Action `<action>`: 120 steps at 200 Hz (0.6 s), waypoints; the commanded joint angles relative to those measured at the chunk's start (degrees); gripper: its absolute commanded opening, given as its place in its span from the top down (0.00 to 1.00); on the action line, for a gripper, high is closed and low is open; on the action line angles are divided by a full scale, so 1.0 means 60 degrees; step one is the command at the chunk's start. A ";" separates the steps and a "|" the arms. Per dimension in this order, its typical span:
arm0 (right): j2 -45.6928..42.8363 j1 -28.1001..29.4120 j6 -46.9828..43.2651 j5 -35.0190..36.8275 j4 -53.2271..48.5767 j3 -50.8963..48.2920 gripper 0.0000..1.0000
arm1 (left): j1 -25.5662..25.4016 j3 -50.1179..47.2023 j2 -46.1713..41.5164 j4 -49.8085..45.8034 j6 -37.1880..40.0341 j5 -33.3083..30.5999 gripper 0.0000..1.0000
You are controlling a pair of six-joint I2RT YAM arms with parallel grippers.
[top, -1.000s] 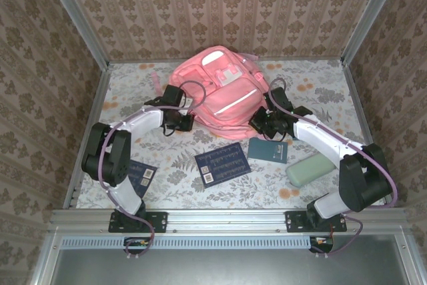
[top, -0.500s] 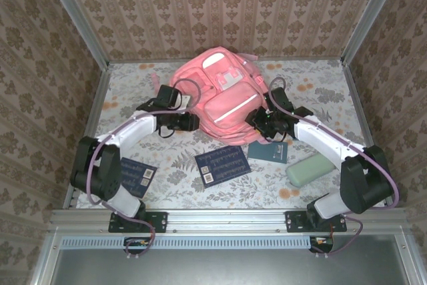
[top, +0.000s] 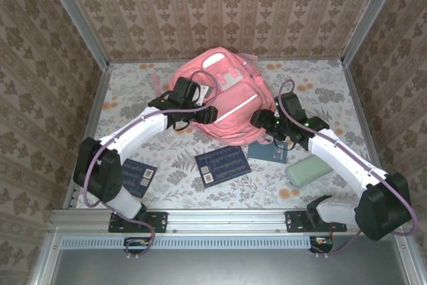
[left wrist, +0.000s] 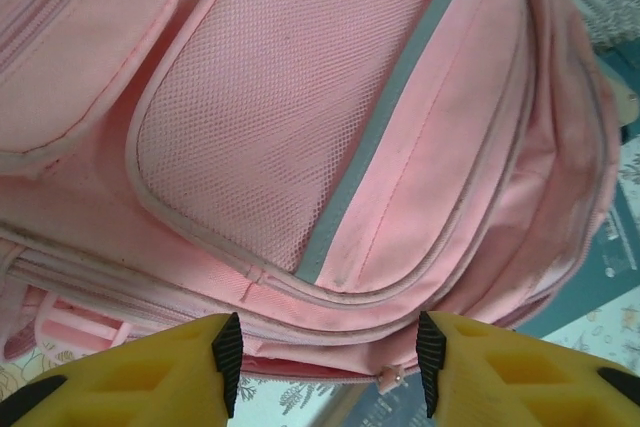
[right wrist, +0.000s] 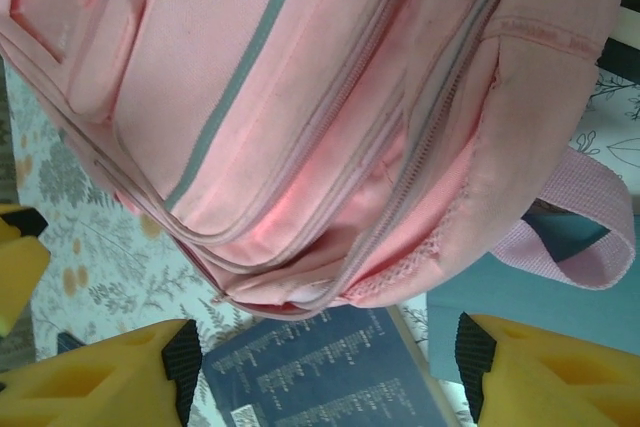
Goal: Pack books, pencil case, and school supplies into a backpack
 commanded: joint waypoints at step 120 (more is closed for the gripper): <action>0.1001 0.3202 -0.1410 -0.0284 0.0945 -0.1939 0.30 | 0.0063 -0.3915 -0.1275 0.2246 -0.2813 -0.0207 0.47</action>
